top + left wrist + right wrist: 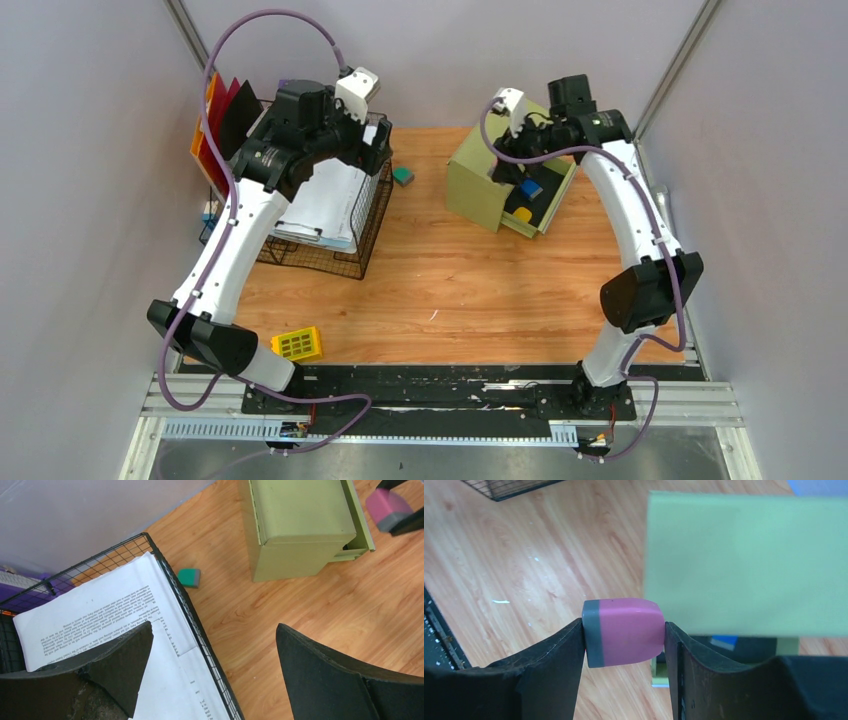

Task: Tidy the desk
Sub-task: Pick up the stationery from the center of the board, then place the stationery in the drawer.

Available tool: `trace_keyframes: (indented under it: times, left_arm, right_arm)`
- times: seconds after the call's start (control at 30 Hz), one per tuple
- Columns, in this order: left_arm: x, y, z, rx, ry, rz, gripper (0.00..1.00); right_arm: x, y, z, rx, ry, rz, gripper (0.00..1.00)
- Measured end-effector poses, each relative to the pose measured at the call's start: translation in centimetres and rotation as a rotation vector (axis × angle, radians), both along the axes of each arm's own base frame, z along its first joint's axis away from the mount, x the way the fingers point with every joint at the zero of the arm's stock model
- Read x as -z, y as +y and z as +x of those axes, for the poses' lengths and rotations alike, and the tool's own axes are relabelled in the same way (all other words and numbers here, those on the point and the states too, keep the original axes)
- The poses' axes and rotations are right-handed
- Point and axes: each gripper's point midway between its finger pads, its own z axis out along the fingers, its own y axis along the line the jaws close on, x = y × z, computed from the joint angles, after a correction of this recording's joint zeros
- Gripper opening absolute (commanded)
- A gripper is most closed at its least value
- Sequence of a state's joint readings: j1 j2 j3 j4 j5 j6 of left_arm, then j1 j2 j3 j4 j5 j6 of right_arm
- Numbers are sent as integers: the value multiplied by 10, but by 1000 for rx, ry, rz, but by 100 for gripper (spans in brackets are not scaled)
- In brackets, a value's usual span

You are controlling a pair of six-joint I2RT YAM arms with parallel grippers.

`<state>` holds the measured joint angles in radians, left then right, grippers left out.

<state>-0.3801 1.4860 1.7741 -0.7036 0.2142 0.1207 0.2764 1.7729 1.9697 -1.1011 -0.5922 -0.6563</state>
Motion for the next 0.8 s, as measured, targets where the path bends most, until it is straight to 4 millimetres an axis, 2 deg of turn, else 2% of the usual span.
trace_keyframes:
  times: [0.07, 0.3, 0.43, 0.57, 0.63, 0.7, 0.8]
  left_arm:
    - [-1, -1, 1, 4, -4, -3, 100]
    - [5, -4, 4, 12, 12, -4, 100]
    - [8, -6, 6, 15, 19, -3, 100]
    - [8, -7, 6, 19, 21, -5, 100]
    - [8, -7, 6, 21, 21, -6, 100]
    - [8, -7, 6, 21, 21, -6, 100]
    - [8, -7, 6, 21, 21, -6, 100]
  right_arm:
    - [-2, -23, 12, 68, -1, 4, 36]
    - [-2, -81, 39, 238, -24, -7, 37]
    - [14, -109, 58, 319, -27, -48, 38]
    - [53, -134, 86, 398, 8, -117, 39]
    - [82, -144, 100, 428, 43, -160, 41]
    - [113, -152, 111, 453, 83, -204, 49]
    - [146, -161, 123, 481, 127, -254, 72]
